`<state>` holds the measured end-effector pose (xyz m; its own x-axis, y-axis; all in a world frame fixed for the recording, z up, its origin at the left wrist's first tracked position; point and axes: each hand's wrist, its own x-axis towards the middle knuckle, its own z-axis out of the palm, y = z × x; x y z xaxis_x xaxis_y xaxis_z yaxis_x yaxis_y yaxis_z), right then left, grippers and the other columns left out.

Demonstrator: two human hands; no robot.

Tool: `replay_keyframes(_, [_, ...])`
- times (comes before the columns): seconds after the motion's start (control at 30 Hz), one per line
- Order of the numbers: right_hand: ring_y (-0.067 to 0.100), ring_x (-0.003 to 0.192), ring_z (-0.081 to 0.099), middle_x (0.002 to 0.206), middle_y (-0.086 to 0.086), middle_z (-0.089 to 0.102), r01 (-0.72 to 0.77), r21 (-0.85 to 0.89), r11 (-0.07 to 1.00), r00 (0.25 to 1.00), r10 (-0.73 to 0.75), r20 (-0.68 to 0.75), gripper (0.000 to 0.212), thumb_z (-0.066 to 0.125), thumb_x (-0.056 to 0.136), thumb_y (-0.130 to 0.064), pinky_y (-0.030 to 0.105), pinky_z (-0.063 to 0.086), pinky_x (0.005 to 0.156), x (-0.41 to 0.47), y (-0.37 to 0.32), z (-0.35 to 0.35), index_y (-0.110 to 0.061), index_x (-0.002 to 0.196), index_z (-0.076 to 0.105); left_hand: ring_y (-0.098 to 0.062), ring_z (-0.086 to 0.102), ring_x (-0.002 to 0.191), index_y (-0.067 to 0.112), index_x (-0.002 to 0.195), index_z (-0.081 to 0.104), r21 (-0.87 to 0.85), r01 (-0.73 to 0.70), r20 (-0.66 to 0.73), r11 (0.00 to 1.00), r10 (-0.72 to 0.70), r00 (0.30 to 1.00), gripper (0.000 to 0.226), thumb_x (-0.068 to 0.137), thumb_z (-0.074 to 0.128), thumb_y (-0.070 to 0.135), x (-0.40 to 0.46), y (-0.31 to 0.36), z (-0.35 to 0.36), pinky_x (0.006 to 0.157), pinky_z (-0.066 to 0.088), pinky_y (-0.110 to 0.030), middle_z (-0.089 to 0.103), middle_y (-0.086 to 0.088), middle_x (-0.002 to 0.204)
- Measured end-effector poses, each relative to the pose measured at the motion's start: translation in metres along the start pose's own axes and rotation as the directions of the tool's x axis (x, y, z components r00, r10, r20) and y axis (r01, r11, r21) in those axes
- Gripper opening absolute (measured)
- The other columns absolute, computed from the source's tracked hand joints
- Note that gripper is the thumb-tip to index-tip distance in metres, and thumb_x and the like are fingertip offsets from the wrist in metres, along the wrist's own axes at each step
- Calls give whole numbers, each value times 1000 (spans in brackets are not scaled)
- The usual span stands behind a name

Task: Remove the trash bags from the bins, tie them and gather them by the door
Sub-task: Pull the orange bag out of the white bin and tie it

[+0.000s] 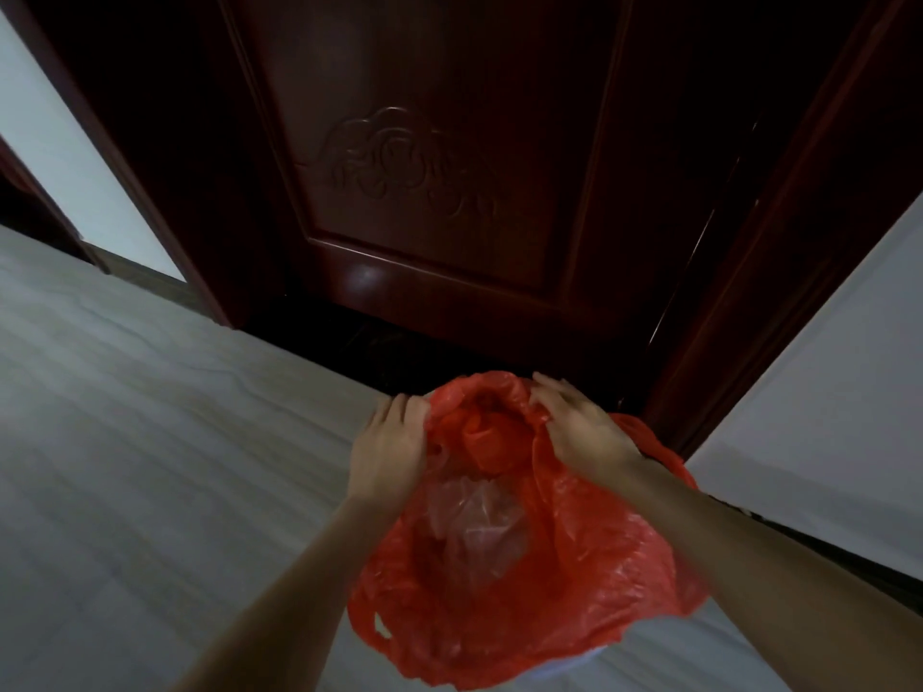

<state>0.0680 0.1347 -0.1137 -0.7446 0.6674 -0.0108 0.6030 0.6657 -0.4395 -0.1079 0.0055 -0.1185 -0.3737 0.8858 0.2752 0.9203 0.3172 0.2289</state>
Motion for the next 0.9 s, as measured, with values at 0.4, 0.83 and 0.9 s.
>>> replay_keyframes(0.4, [27,120,34,127,11,40,-22,-388,921,996,52,68,61,36,87,-6,39,33,101,-10,10,-9,-13,145,19,-28,59,102,22,118,54,-49,-5,224,999,16,974,31,89,52,31,-4,4,-3,80,51,-40,52,-4,121])
replay_keyframes(0.83, [34,99,64,107,16,69,37,-192,981,984,-69,-163,31,41,66,-20,36,49,86,-75,38,-9,-3,82,60,-29,66,86,12,103,67,-246,-82,77,966,104,992,40,80,41,32,-53,31,7,79,49,-35,67,-10,95])
replay_keyframes(0.9, [31,87,67,91,14,71,23,-238,971,985,-62,-161,32,41,63,-22,32,46,82,-87,40,-13,-5,80,61,-29,68,80,13,92,69,-214,-120,76,969,139,987,33,80,45,31,-59,39,9,74,51,-36,68,-9,88])
